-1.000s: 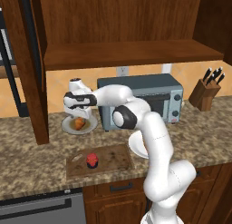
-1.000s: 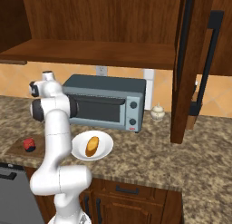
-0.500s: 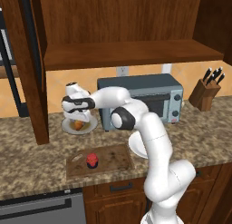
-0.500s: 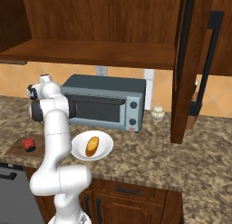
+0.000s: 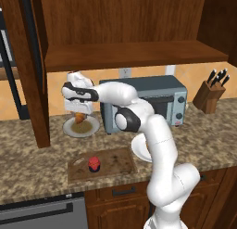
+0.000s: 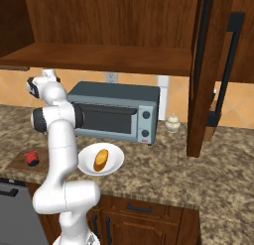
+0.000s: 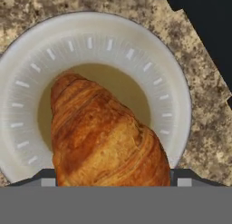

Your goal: From the different types of pastries on the counter, select a croissant and place it on the cutting board. Then retrieve a jar of jam from the cabinet and place it alongside the croissant on the cutting board.

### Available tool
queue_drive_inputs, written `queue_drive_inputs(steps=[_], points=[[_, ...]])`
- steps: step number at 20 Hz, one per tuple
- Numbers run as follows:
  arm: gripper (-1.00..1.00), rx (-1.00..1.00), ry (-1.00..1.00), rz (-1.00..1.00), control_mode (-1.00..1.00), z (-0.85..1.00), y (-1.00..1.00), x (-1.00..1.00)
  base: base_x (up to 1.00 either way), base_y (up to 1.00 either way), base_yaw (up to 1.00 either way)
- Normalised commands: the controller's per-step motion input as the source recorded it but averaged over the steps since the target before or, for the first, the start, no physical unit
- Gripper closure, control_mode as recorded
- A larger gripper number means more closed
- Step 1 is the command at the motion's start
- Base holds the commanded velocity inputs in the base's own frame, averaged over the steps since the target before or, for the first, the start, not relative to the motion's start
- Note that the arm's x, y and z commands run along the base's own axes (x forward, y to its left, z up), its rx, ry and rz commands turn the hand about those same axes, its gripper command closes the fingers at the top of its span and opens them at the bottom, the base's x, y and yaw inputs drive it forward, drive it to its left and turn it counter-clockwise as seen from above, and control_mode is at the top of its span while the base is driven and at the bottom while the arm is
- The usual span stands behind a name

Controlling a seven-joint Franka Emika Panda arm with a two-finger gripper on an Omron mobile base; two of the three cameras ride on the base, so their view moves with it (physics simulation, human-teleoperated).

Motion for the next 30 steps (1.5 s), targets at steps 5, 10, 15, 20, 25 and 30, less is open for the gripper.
queue_drive_inputs(steps=[5,10,15,20,25,30], points=[[1.0,-0.02,0.04,-0.03,-1.0,-0.53,0.1,-0.83,0.0,0.0,0.0],[1.0,-0.01,-0.02,-0.03,-1.0,-0.88,-0.09,-1.0,0.0,0.0,0.0],[1.0,0.03,-0.03,-0.01,-1.0,-0.08,-0.24,-0.56,0.0,0.0,0.0],[1.0,0.06,-0.01,0.14,-1.0,1.0,-0.73,0.0,0.0,0.0,0.0],[1.0,0.11,-0.06,0.03,-1.0,0.48,-0.58,-0.64,0.0,0.0,0.0],[1.0,0.16,-0.23,0.0,-1.0,-0.27,-0.83,-1.0,0.0,0.0,0.0]])
